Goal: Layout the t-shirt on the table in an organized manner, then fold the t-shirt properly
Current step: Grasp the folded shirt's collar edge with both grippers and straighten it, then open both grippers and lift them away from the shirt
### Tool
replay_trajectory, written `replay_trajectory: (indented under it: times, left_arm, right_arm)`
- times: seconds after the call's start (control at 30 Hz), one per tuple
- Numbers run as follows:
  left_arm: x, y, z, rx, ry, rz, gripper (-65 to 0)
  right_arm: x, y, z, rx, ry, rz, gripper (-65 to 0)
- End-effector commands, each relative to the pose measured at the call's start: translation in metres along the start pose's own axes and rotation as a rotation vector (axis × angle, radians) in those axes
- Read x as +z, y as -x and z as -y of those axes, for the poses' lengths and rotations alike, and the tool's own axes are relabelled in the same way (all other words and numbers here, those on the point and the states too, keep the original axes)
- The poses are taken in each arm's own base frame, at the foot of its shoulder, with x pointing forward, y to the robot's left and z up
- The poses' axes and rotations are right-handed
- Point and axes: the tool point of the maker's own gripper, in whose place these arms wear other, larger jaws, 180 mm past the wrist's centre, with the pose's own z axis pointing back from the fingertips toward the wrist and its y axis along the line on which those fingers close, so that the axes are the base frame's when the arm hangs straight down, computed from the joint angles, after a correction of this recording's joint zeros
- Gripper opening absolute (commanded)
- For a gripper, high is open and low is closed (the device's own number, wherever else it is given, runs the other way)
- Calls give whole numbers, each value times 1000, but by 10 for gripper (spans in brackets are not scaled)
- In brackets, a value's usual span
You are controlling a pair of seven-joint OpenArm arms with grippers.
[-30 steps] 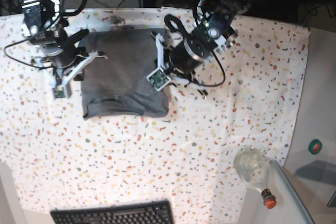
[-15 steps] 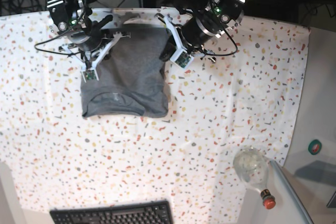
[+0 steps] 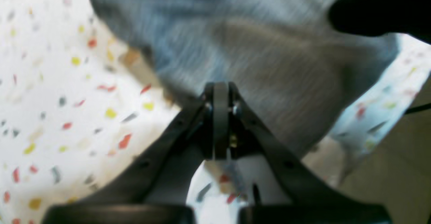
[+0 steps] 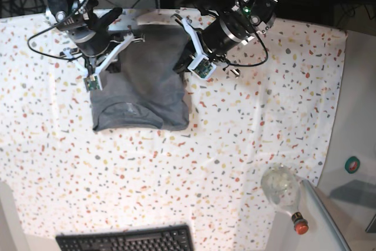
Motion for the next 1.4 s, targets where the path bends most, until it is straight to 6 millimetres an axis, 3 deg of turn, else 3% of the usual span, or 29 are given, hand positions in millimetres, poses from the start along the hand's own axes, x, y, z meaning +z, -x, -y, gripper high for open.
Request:
replay_trajectory:
  times: [0.0,0.17,0.3,0.43,0.53,0.8,0.9,1.07,1.23,1.37]
  left_arm:
    - [0,0,4,6,12,9,-650]
    - [-7,43,6,52,16,-96,-650]
    - [-6,53,5,62,9,-119,-650]
    - [-3,26,-1,35,2,-52,-650]
    - [-6,-5,-12,-1,-11,17,-650]
    - [-62,-68,-49,-24,-55,42,-650]
    - [-85,-73,-62,-14,-64,20,-650]
    - [-116,-60,-90,22,-86,-75,-650]
    - [-115,-89,-100,12,-103,28,-650]
    - [-73,-110,-105,67,-172,162,-650]
  right_arm:
    - [1,2,7,1,18,-7,-650]
    - [-14,44,29,-32,69,-120,-650]
    - [-17,41,32,-31,74,-86,-650]
    - [-2,15,24,-23,60,-4,-650]
    - [7,0,21,-17,53,41,-650]
    - [5,-2,18,-9,45,13,-650]
    - [5,-3,20,-11,51,12,-650]
    - [2,8,23,-17,58,-17,-650]
    - [4,11,24,-14,60,-18,-650]
    - [13,3,59,-14,136,4,-650]
